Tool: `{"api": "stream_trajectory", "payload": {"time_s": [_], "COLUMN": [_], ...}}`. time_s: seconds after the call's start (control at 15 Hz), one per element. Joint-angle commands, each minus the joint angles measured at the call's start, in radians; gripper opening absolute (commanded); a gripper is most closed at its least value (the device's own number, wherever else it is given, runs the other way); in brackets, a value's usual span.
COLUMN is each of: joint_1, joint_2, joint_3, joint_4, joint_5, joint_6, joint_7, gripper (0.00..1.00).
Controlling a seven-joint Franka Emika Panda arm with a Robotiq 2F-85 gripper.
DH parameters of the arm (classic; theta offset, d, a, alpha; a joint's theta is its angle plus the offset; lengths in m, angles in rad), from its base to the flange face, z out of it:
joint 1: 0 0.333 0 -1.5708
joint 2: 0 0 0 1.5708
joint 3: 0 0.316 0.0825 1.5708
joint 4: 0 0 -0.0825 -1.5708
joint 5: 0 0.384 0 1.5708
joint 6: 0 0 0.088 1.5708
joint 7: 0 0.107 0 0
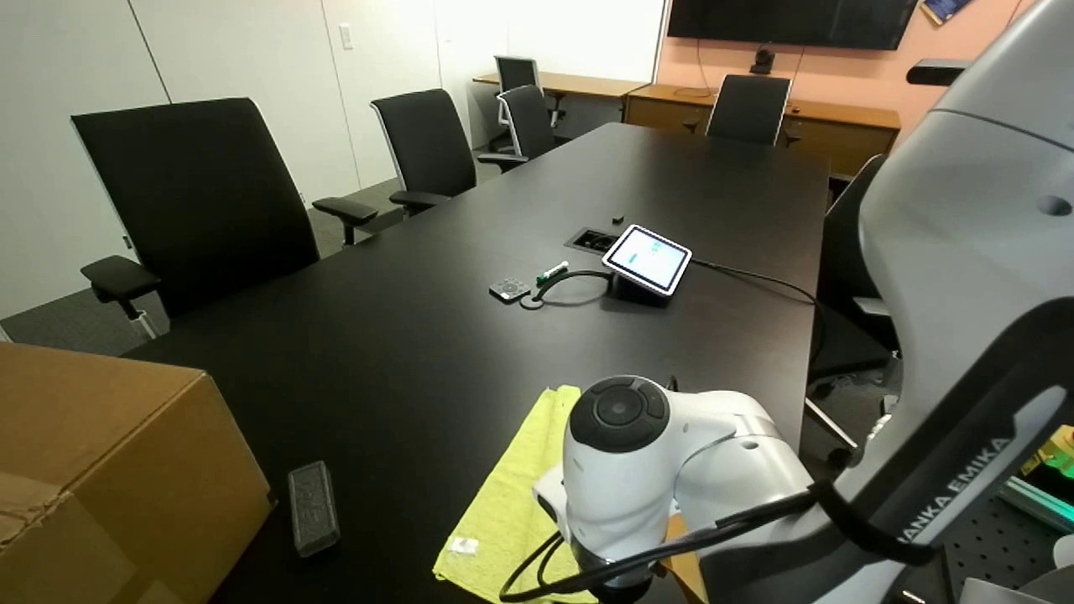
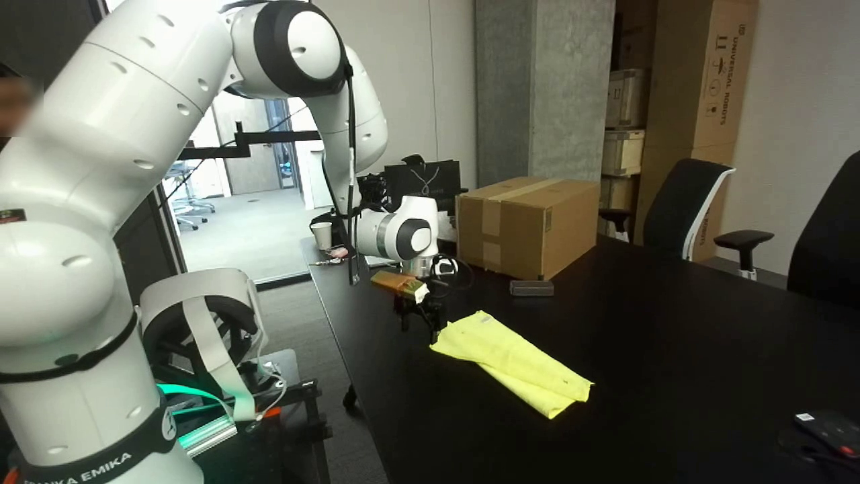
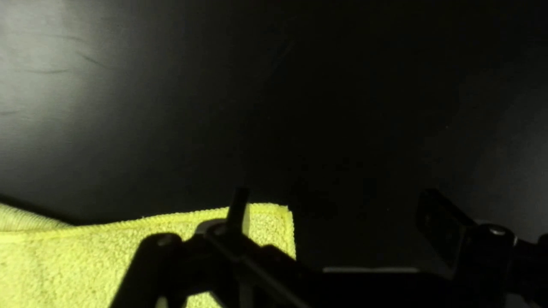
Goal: Fold the towel in half
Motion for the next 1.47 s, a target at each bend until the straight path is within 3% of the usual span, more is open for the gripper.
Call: {"api": "stream_trajectory", "payload": {"time_s": [0.0,0.4,1.0,1.4], "joint_1": [0.030,-0.009,-0.191,-0.260], "joint_2": [0.000,0.007,0.017,0.039], "joint_3": [-0.022,0.001,0.142,0.192], "joint_4": [0.006,0.005,0.001,0.012], "joint_5": [-0.038,-0.030,0.035,0.088], "joint_6": [0.027,0.058,0.086,0.069], "joint_7": [0.026,-0.030,-0.285,-0.365], "gripper": [1.00,1.00,1.00,1.00]}}
